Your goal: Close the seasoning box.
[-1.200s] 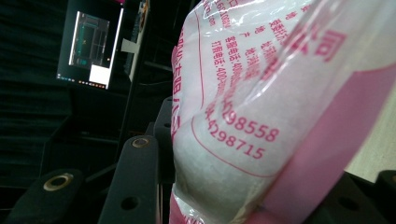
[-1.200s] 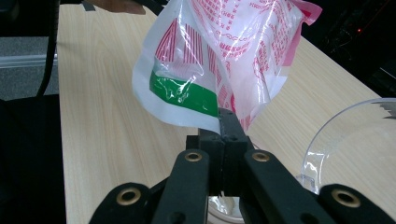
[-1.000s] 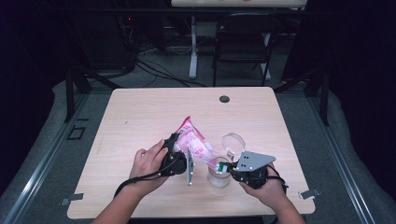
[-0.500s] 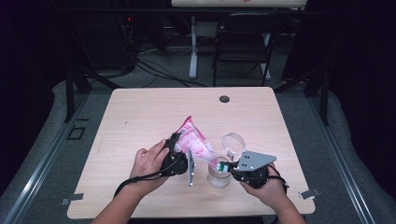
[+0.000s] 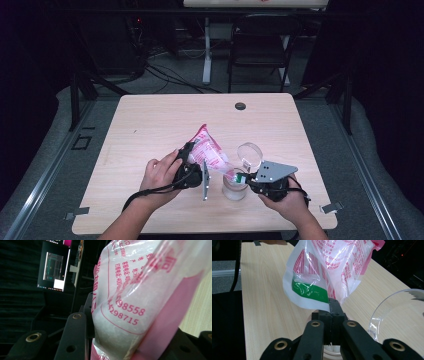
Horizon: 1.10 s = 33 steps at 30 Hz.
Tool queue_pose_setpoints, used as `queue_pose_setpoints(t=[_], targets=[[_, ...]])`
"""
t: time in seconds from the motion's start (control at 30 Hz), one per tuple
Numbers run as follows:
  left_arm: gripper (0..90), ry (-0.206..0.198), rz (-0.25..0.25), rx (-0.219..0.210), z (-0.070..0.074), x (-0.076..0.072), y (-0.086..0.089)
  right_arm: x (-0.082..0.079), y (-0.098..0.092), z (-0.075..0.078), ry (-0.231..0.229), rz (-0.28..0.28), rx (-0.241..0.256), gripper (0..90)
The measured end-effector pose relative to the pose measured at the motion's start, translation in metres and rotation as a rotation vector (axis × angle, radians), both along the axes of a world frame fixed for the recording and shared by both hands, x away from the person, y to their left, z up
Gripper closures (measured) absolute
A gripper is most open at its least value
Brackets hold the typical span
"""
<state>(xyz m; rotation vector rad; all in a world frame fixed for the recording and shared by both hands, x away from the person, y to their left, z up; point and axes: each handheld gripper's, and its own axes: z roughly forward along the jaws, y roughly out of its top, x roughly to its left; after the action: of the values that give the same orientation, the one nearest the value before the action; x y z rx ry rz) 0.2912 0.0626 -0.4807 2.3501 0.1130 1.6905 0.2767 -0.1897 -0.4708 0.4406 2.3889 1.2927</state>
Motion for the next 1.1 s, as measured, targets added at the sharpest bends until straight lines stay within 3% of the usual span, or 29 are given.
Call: queue_pose_setpoints(t=[1.1], targets=[[64.1, -0.023, -0.015, 0.017, 0.0013, -0.0011, -0.0051, 0.0015, -0.0038, -0.0055, 0.016, -0.009, -0.006, 90.0]])
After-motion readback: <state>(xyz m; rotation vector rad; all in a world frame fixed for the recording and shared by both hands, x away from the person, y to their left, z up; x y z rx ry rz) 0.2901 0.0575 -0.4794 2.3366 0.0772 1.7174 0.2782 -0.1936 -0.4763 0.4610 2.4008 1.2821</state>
